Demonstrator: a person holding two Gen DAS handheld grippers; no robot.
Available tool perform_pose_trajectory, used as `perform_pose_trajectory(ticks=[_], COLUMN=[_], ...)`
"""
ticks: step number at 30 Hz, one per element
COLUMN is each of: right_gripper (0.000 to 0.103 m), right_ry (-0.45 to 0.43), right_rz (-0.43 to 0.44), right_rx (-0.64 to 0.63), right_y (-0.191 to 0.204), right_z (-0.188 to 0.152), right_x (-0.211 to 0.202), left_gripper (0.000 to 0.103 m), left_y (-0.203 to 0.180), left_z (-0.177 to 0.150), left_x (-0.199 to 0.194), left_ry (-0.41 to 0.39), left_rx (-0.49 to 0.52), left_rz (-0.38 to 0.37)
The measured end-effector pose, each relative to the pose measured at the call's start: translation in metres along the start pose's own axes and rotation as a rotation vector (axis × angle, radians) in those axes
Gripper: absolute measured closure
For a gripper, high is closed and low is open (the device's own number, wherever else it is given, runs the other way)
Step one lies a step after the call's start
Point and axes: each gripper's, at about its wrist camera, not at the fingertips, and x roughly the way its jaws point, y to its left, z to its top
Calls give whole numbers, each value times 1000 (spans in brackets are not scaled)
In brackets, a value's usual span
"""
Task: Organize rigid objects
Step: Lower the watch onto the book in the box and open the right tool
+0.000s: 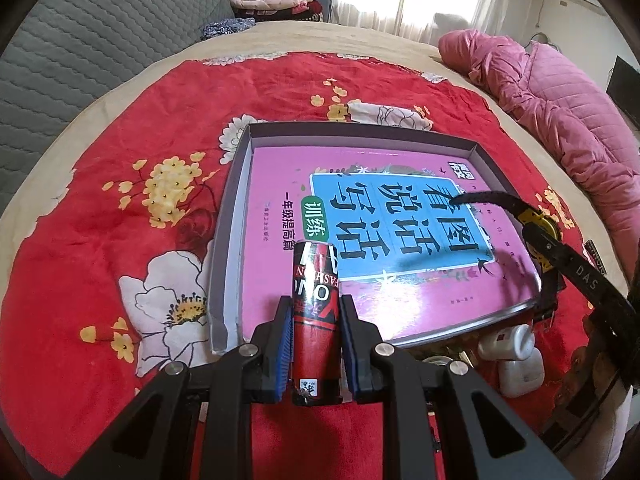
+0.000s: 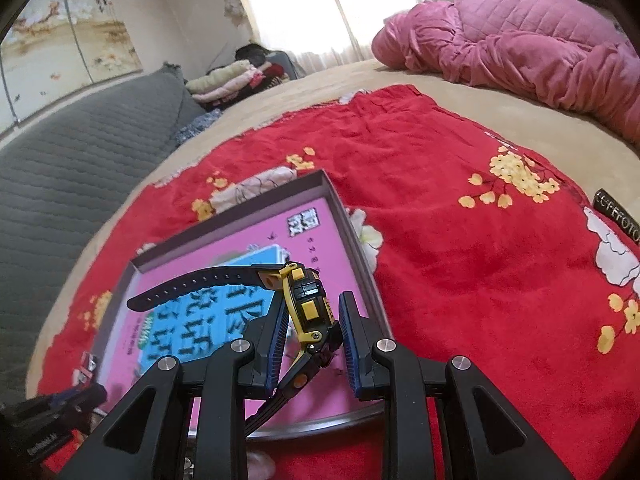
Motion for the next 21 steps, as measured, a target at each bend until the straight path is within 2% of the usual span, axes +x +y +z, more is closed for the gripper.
perform_pose_trajectory(ticks=[6, 10, 21], right_gripper=[77, 77, 76], right_ry=[1, 8, 47], right_rz=[-48, -106, -116], right_rx=[-43, -120, -148], right_y=[3, 13, 14], right_z=[-2, -5, -2], right_x=[4, 8, 13], left_gripper=[81, 81, 81], left_y=[-1, -3, -1], left_z=[1, 2, 9], left_x=[6, 8, 17], left_ry=[9, 14, 34], left_rx=[4, 8, -19], left_rz=[-3, -1, -1])
